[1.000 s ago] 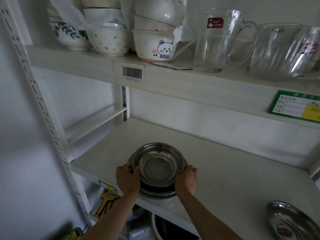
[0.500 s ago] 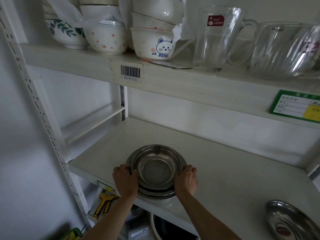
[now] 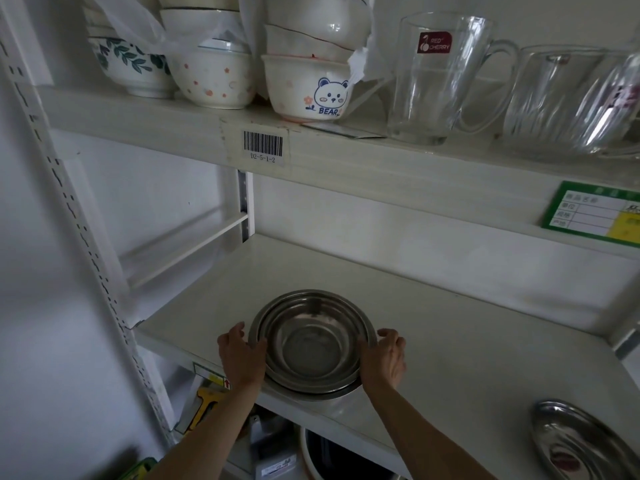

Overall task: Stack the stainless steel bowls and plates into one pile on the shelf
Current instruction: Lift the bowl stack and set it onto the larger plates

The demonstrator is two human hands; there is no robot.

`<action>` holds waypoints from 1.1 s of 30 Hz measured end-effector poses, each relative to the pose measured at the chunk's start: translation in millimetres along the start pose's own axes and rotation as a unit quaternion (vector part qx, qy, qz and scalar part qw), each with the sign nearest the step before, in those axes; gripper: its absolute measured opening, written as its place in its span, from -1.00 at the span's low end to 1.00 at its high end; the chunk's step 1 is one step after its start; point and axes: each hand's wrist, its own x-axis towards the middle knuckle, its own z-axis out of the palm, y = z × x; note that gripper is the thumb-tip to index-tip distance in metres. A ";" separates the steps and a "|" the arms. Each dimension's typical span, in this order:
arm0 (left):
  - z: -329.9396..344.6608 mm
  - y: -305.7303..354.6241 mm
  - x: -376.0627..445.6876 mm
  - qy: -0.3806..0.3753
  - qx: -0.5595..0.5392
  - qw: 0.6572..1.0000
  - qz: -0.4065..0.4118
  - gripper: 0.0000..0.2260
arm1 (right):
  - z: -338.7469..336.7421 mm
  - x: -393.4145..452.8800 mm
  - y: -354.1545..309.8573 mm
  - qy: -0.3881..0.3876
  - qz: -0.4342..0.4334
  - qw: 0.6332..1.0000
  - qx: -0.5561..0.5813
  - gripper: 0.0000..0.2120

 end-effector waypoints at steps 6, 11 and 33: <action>3.7 -2.9 11.6 -0.079 -0.091 0.989 -0.084 -0.85 | 5.0 16.7 8.8 -0.127 0.171 0.951 0.226 -0.60; 10.1 -2.0 15.0 -0.064 -0.205 0.964 -0.155 -0.70 | 9.7 18.8 8.0 -0.141 0.216 0.931 0.257 -0.50; 72.3 26.3 -20.0 -0.051 -0.184 0.978 -0.083 -0.59 | -44.1 26.3 51.8 0.045 0.160 0.949 0.268 -0.75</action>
